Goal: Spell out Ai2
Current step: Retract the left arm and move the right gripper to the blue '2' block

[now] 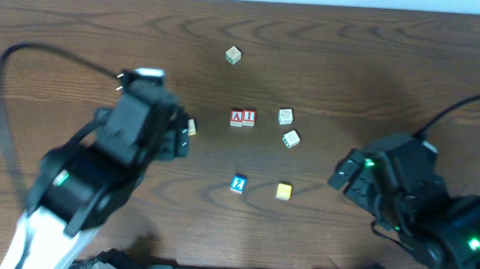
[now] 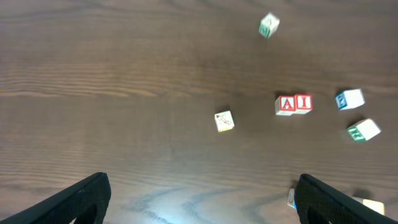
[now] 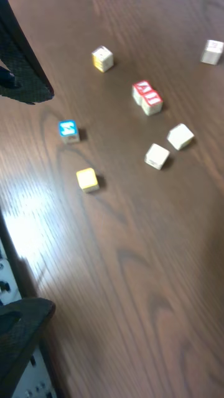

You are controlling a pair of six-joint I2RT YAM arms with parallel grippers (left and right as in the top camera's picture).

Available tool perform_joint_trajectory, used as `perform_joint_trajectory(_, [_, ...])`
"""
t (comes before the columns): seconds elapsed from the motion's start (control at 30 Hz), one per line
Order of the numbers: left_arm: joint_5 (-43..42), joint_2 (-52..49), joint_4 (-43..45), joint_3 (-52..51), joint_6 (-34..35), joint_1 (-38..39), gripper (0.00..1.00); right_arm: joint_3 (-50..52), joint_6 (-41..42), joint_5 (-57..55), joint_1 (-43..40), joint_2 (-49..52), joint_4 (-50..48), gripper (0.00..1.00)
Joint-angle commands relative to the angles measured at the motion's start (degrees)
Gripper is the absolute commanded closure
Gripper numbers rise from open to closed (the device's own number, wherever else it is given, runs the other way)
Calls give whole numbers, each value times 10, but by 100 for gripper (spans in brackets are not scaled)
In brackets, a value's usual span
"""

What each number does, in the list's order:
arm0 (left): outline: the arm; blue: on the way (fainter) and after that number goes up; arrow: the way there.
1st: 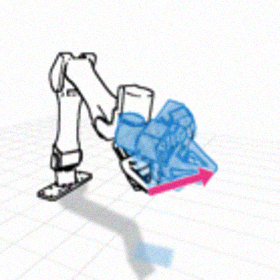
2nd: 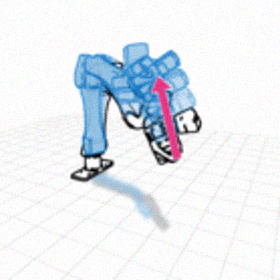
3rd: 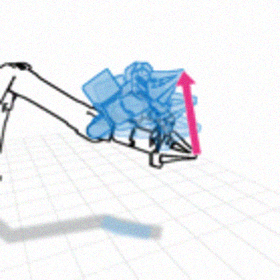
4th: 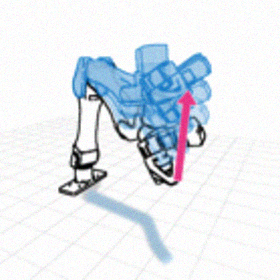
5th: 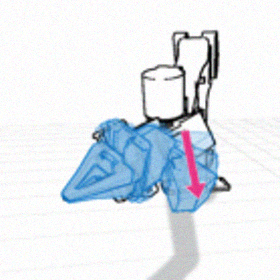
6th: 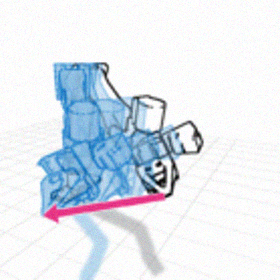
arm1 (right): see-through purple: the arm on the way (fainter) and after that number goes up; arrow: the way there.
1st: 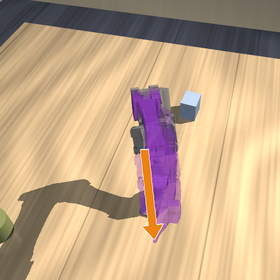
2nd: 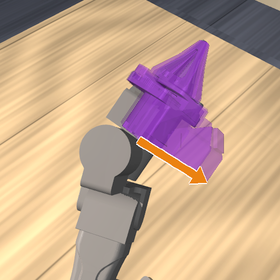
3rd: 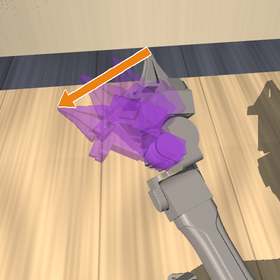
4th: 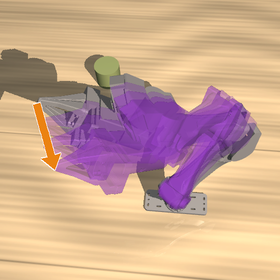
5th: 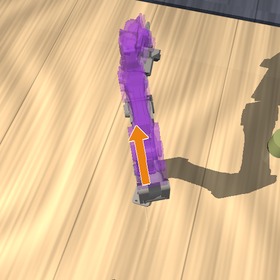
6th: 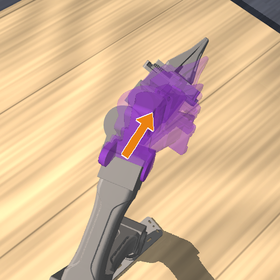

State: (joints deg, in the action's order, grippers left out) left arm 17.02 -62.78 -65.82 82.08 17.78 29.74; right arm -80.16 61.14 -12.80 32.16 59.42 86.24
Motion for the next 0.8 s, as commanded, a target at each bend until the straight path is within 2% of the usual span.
perform_joint_trajectory(0.0, [16, 45, -14, 3, -11, -2, 5, 3, 68, -4, 48, 30, -1, 1])
perform_joint_trajectory(0.27, [31, 97, -50, 3, -11, -2, 4, 3, 107, 2, 172, 146, -83, 1])
perform_joint_trajectory(0.4, [35, 96, -64, 3, -11, -2, 5, 3, 125, 36, 193, 218, -116, 1])
perform_joint_trajectory(0.53, [36, 96, -70, 3, -11, -2, 5, 3, 99, 73, 216, 285, -162, 1])
perform_joint_trajectory(0.77, [42, 96, -79, 3, -11, -2, 5, 3, 138, 93, 262, 325, -201, 1])
